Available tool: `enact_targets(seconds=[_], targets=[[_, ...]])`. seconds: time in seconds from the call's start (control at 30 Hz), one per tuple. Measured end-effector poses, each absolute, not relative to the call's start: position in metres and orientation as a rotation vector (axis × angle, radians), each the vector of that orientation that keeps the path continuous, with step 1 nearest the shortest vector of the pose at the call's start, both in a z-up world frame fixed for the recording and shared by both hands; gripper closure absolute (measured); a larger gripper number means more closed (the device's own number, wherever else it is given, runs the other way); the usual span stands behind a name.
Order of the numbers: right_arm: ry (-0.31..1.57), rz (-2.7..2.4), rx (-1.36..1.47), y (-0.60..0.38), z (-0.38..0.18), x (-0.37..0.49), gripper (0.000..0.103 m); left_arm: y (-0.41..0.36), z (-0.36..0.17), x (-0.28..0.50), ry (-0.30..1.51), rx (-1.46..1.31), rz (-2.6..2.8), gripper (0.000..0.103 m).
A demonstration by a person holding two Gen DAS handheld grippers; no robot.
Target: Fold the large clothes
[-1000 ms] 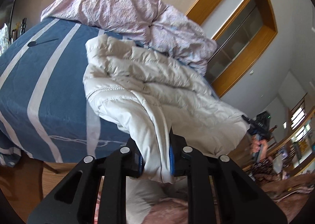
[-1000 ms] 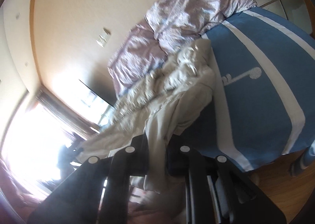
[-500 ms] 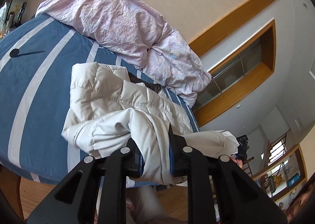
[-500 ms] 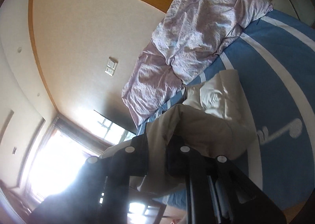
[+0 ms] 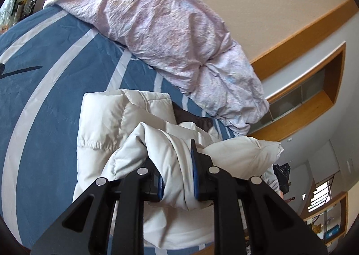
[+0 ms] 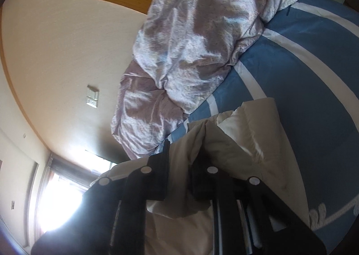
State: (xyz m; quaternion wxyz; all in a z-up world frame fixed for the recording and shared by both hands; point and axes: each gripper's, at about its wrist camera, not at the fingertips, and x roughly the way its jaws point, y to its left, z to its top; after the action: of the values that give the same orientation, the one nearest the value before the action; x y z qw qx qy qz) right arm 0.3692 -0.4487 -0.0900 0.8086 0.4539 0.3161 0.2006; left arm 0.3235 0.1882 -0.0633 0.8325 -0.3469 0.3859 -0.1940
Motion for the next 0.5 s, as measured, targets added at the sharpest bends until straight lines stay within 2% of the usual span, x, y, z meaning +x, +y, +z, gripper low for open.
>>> enact_targets(seconds=[0.3,0.5], targets=[[0.732,0.317,0.979,-0.446,-0.135,0.413,0.082,0.192,-0.106,0.365,0.894,-0.777,-0.313,0.083],[0.706,0.308,0.959,-0.442,-0.149,0.422,0.073,0.197,-0.120,0.377,0.907,-0.839,-0.308,0.079]])
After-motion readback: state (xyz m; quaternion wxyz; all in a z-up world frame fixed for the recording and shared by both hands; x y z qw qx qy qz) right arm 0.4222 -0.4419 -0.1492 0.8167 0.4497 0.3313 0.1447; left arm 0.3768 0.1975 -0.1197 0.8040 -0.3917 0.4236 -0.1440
